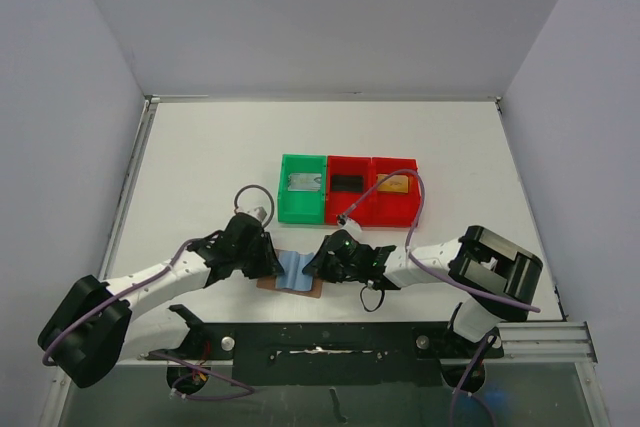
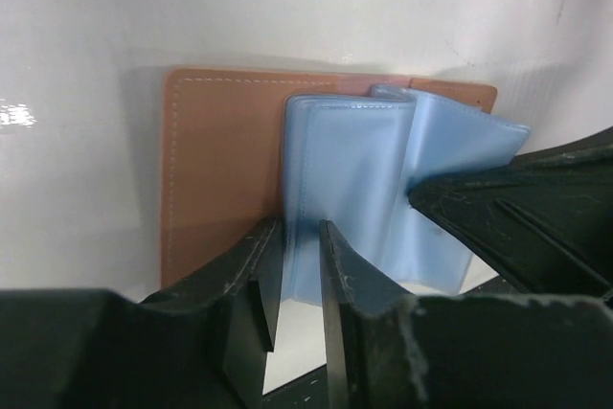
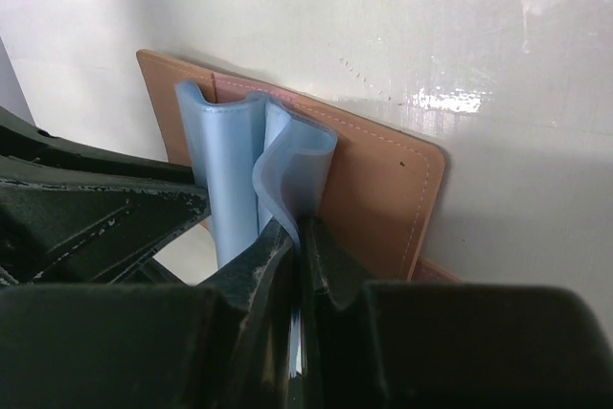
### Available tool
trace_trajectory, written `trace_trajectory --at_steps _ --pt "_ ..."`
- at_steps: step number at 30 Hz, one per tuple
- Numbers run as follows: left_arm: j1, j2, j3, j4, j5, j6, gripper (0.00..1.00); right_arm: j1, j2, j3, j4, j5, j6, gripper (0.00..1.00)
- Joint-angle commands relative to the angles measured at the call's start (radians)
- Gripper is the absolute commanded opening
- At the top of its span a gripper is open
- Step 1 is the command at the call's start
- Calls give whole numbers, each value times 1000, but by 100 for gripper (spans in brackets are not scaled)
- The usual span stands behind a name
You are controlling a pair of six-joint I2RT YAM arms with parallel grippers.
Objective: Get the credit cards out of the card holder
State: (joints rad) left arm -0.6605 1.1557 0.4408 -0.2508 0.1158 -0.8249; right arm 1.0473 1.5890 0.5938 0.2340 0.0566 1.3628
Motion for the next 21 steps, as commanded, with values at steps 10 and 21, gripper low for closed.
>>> trace_trajectory --at_steps 10,21 --pt "-13 -54 58 -53 -34 -4 21 1 -24 86 -182 48 -53 14" --pt "-11 -164 199 -252 -260 30 46 -4 -315 218 -702 332 -157 62"
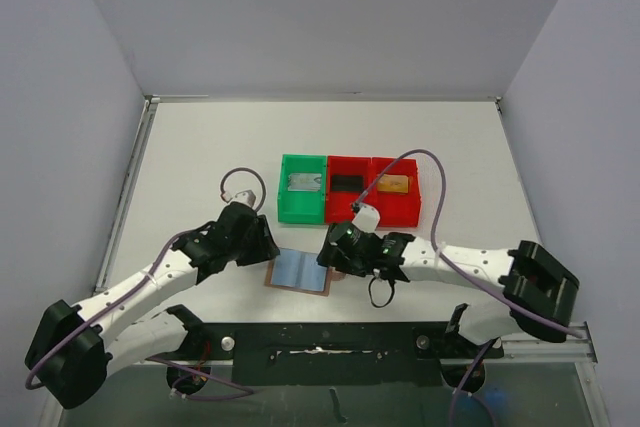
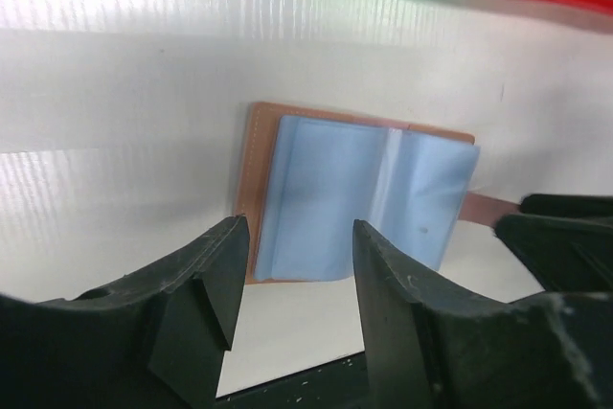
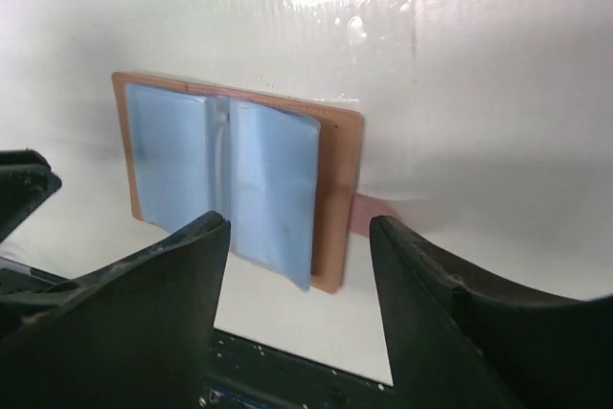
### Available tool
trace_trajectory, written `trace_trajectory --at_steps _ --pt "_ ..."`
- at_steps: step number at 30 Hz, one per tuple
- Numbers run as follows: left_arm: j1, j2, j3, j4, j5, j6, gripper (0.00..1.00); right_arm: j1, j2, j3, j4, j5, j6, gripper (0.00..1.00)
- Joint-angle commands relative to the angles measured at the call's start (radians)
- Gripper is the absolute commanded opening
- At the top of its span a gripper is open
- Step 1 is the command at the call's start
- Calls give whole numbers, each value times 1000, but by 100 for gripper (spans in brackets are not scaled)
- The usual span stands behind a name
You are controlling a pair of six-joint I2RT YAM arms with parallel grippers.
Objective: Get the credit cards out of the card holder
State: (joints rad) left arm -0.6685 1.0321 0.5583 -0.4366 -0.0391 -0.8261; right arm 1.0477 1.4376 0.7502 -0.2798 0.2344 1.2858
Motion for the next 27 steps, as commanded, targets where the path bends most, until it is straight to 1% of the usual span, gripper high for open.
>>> trace_trajectory --at_steps 1,3,5,6,7,8,9,11,14,19,22,27 --pt "-4 -50 92 -73 -119 39 48 -6 -206 68 -196 172 -110 67" --pt "-3 -74 124 -81 -144 57 53 -17 -291 85 -217 221 -176 77" --pt "-2 -116 164 -80 -175 81 59 -37 -371 107 -244 286 -241 89" --pt "-2 -129 175 -79 -200 87 63 -48 -411 119 -256 324 -275 96" --pt "-2 -156 196 -82 -234 80 69 -59 -449 128 -254 354 -318 100" --pt "-3 -176 212 -89 -279 67 75 -72 -483 137 -249 385 -370 98" --pt "-2 -194 228 -92 -327 64 76 -84 -516 149 -245 410 -416 98" --pt "-2 -218 275 -108 -391 80 76 -98 -565 172 -232 455 -505 98" --pt "-2 -228 368 -167 -531 81 76 -108 -609 214 -233 534 -614 98" --pt "-3 -206 532 -257 -733 148 76 -117 -617 291 -284 664 -705 98" --pt "-3 -207 574 -267 -784 197 77 -120 -615 327 -289 698 -745 98" --pt "-5 -199 579 -261 -819 208 77 -123 -618 341 -289 715 -751 98"
